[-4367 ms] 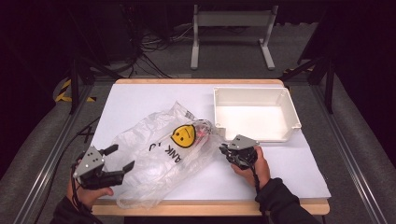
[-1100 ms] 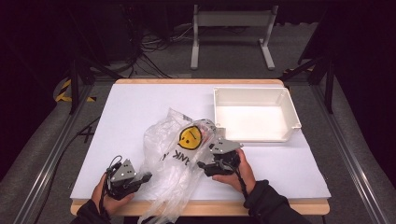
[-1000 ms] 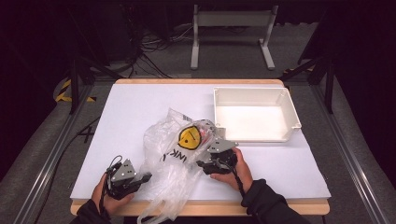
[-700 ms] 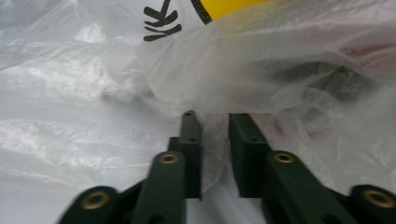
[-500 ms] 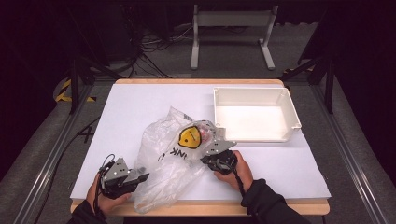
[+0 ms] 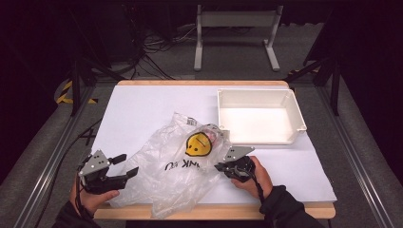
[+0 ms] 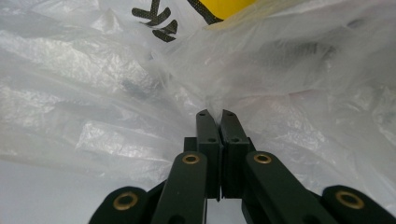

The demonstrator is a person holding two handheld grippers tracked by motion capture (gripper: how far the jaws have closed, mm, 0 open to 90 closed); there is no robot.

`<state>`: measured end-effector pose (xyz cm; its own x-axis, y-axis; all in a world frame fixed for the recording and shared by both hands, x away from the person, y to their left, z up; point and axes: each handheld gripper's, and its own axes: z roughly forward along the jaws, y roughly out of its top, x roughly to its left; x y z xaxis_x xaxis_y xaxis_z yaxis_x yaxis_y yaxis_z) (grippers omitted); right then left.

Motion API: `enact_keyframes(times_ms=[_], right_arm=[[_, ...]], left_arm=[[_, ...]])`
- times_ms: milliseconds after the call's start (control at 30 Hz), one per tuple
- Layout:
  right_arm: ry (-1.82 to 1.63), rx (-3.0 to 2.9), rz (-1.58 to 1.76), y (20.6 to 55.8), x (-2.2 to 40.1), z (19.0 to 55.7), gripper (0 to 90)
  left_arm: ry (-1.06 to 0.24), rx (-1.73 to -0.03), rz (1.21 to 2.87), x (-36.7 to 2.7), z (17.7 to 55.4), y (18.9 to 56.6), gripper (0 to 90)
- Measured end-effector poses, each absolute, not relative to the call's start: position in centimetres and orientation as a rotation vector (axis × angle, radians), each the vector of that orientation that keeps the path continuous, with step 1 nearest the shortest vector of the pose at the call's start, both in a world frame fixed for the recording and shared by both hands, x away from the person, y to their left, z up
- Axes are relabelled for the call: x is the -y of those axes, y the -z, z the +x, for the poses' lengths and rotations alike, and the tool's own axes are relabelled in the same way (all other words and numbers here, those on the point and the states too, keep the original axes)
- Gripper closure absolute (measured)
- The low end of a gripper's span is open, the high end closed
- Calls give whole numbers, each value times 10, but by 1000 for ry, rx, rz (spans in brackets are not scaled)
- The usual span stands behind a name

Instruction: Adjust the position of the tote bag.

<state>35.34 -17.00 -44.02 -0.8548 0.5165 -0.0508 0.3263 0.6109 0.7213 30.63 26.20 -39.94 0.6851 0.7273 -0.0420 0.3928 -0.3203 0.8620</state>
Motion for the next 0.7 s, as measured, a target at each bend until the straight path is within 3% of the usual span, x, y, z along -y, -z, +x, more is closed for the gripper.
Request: enact_keyframes(times_ms=[367,700], right_arm=[[-1065,-2543,710,437,189,352,890],[-1066,-2525,718,436,200,350,867]], left_arm=[[-445,-921,1866,-286,312,393,263],[-397,-849,1952,-248,345,402,219]])
